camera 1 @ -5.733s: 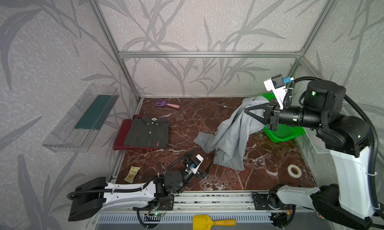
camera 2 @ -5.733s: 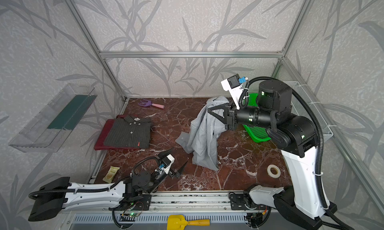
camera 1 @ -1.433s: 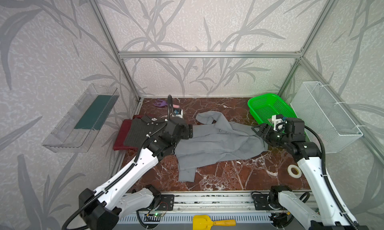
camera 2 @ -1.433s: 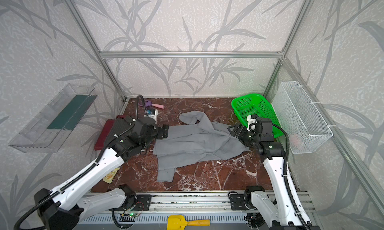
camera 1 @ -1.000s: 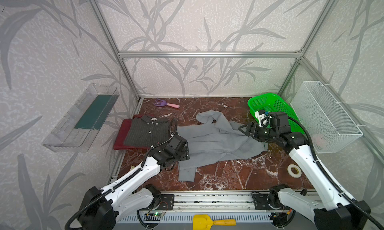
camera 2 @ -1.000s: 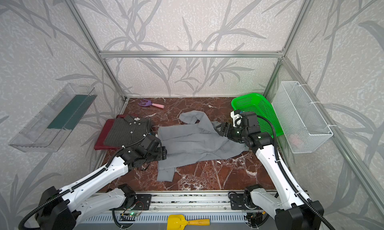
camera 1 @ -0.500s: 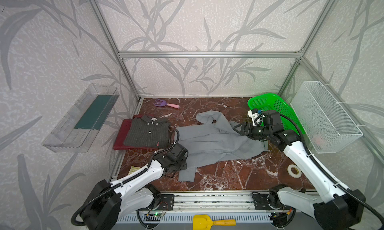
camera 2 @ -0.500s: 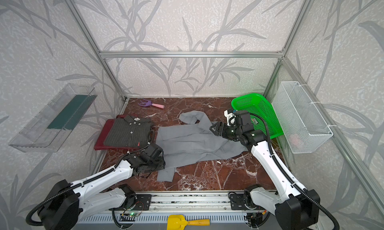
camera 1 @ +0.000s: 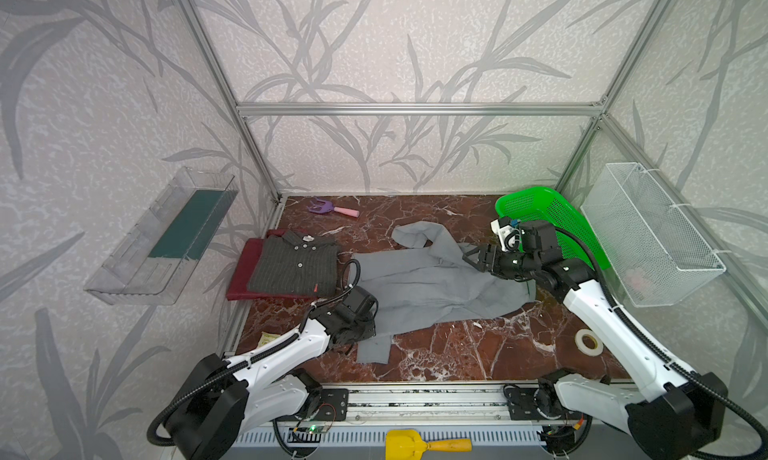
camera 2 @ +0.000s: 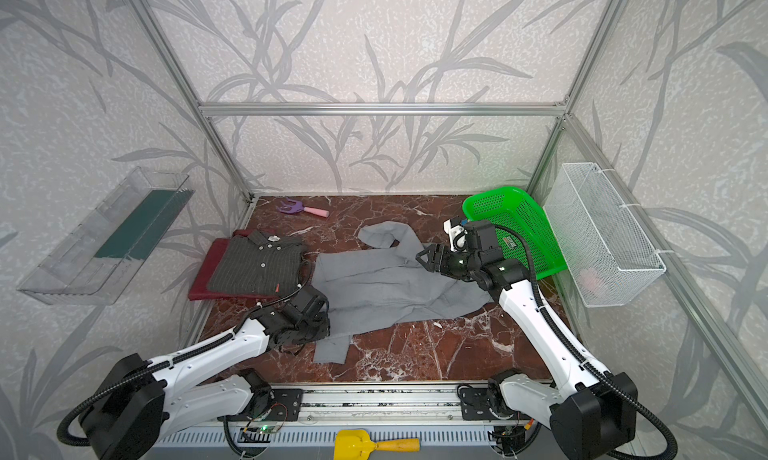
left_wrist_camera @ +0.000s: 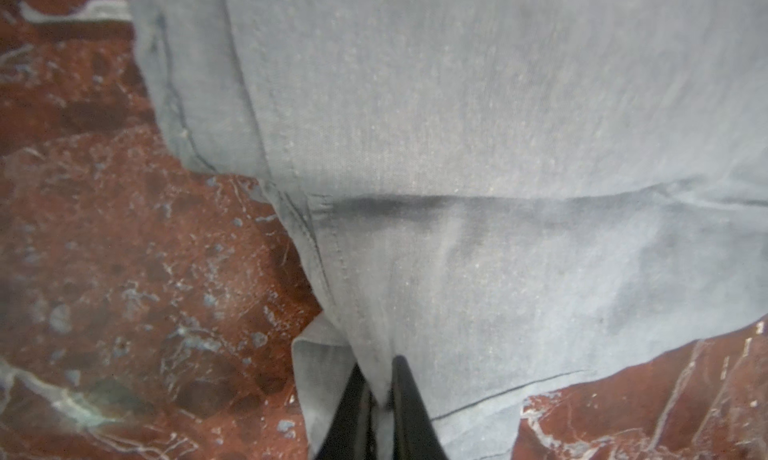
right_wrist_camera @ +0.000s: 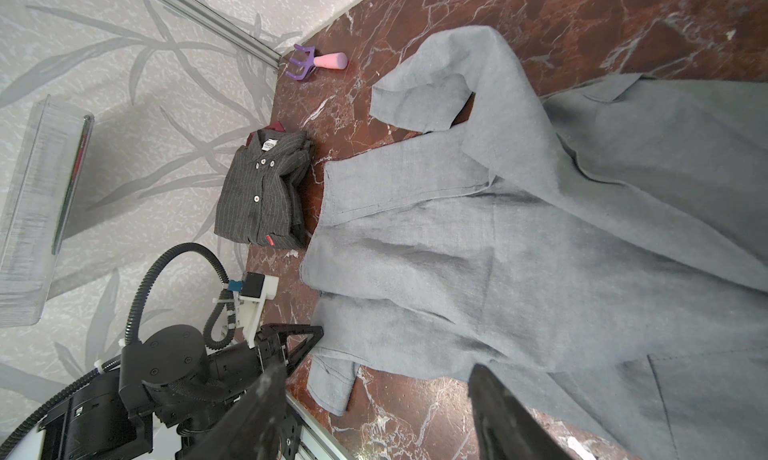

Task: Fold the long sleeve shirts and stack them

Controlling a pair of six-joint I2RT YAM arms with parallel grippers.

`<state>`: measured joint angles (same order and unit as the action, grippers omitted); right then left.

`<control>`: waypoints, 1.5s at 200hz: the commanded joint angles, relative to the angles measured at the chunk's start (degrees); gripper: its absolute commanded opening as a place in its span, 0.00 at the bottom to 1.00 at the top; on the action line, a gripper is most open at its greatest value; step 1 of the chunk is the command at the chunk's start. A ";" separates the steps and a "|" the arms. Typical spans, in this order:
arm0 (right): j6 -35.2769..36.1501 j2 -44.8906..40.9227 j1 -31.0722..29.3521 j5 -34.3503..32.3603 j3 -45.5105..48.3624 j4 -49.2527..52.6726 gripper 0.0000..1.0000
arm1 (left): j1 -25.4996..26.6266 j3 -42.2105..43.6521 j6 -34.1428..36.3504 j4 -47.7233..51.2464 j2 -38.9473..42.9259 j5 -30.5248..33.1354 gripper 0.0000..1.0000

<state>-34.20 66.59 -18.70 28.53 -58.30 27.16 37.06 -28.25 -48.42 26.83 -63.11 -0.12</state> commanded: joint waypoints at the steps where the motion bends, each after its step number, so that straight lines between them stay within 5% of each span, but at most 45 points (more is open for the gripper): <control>1: 1.06 1.94 -0.91 0.18 -0.83 -1.27 0.69 | 0.15 -1.96 0.51 2.93 1.86 1.24 0.00; 94: 10.54 32.89 -11.74 -8.80 -25.33 4.66 0.62 | 0.35 -7.42 0.02 22.34 21.75 12.01 0.00; 157: 21.13 53.39 -11.94 -32.34 -50.76 19.92 0.68 | 2.27 -5.72 -6.95 27.33 28.13 16.40 0.00; 218: 23.56 66.01 -10.85 -29.61 -61.23 25.60 0.68 | 3.68 -5.24 -8.39 28.19 28.70 18.94 0.00; 244: 23.73 66.66 -10.77 -25.63 -60.54 23.30 0.54 | 4.62 -4.47 -9.64 28.37 28.77 19.84 0.00; 281: 23.16 67.51 -8.11 -24.25 -65.42 24.42 0.01 | 5.89 -2.63 -11.61 28.15 29.00 20.23 0.00; 300: 20.53 65.71 -3.97 -22.65 -67.76 22.77 0.00 | 6.95 -1.53 -12.95 28.24 29.52 20.85 0.00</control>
<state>-11.20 134.06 -27.88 3.86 -121.75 50.52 42.87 -31.42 -58.46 52.66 -34.50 17.50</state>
